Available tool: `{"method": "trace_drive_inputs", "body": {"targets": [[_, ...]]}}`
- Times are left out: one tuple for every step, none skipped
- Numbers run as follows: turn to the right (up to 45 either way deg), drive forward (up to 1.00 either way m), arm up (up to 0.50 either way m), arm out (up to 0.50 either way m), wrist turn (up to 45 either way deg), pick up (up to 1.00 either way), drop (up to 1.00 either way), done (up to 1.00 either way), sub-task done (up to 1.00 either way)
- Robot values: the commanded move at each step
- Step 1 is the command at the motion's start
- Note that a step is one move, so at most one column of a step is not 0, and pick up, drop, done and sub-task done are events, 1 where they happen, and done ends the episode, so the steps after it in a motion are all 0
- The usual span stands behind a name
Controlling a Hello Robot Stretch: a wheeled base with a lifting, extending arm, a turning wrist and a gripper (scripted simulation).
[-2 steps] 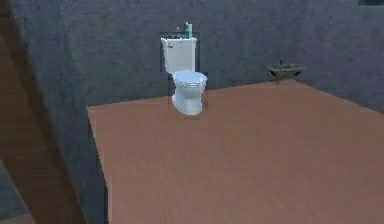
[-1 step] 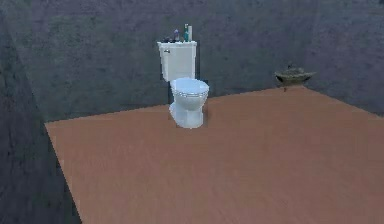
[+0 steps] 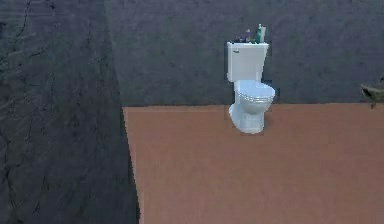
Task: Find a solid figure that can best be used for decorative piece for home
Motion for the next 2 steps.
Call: {"method": "trace_drive_inputs", "body": {"targets": [[0.0,1.0,0.0,0.0,0.0,0.0,0.0,0.0,0.0],[-6.0,0.0,0.0,0.0,0.0,0.0,0.0,0.0,0.0]]}}
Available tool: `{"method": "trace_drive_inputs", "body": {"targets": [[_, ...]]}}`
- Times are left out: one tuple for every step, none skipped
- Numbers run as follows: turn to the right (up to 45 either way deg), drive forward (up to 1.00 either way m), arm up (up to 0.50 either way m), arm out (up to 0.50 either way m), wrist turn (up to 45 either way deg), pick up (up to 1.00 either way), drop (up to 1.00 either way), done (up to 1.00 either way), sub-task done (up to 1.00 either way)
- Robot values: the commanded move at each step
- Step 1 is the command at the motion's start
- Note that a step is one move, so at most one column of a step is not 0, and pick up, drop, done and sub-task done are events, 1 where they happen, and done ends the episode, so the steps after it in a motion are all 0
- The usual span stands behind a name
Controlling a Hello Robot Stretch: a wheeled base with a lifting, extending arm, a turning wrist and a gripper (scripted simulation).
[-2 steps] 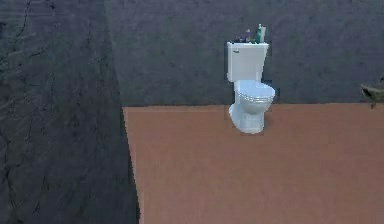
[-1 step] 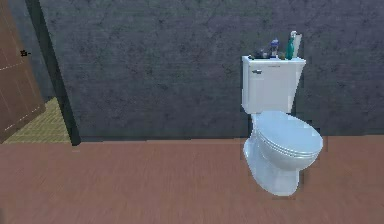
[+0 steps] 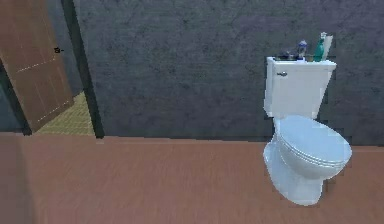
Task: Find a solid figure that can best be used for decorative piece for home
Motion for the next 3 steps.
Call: {"method": "trace_drive_inputs", "body": {"targets": [[0.0,0.3,0.0,0.0,0.0,0.0,0.0,0.0,0.0],[-24.0,0.0,0.0,0.0,0.0,0.0,0.0,0.0,0.0],[0.0,0.65,0.0,0.0,0.0,0.0,0.0,0.0,0.0]]}}
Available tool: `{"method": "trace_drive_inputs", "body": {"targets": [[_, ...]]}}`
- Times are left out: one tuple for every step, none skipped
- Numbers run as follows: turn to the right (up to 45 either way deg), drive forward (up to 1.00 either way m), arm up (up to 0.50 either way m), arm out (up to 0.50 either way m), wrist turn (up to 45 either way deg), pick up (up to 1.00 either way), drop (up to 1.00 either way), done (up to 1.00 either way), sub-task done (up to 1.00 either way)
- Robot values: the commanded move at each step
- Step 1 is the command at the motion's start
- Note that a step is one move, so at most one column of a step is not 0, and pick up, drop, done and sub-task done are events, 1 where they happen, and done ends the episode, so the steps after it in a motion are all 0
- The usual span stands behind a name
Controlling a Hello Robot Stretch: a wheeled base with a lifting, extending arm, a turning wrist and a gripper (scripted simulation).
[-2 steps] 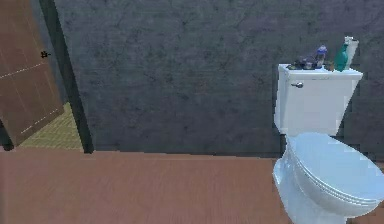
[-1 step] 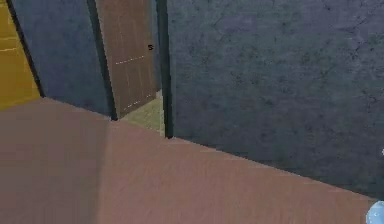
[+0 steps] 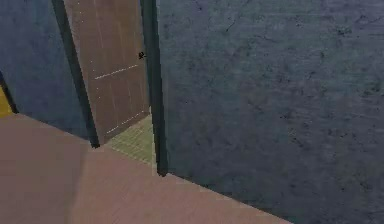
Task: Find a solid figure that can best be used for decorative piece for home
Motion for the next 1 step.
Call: {"method": "trace_drive_inputs", "body": {"targets": [[-36.0,0.0,0.0,0.0,0.0,0.0,0.0,0.0,0.0]]}}
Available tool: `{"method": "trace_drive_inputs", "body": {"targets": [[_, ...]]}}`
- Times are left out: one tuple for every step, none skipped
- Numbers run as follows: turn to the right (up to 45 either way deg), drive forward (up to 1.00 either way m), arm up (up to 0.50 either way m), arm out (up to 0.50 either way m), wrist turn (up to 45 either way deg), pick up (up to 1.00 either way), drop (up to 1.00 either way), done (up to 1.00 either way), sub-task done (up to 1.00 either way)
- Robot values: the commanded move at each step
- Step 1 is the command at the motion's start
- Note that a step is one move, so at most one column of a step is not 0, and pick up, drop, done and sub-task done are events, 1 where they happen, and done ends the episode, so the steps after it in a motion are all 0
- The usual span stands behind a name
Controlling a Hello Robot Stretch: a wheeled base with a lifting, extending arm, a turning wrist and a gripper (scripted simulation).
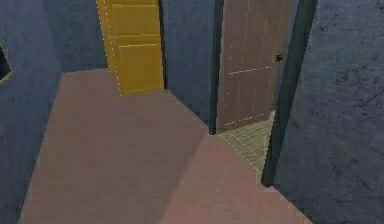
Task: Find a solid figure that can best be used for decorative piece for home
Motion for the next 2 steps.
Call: {"method": "trace_drive_inputs", "body": {"targets": [[0.0,1.0,0.0,0.0,0.0,0.0,0.0,0.0,0.0],[-3.0,0.0,0.0,0.0,0.0,0.0,0.0,0.0,0.0]]}}
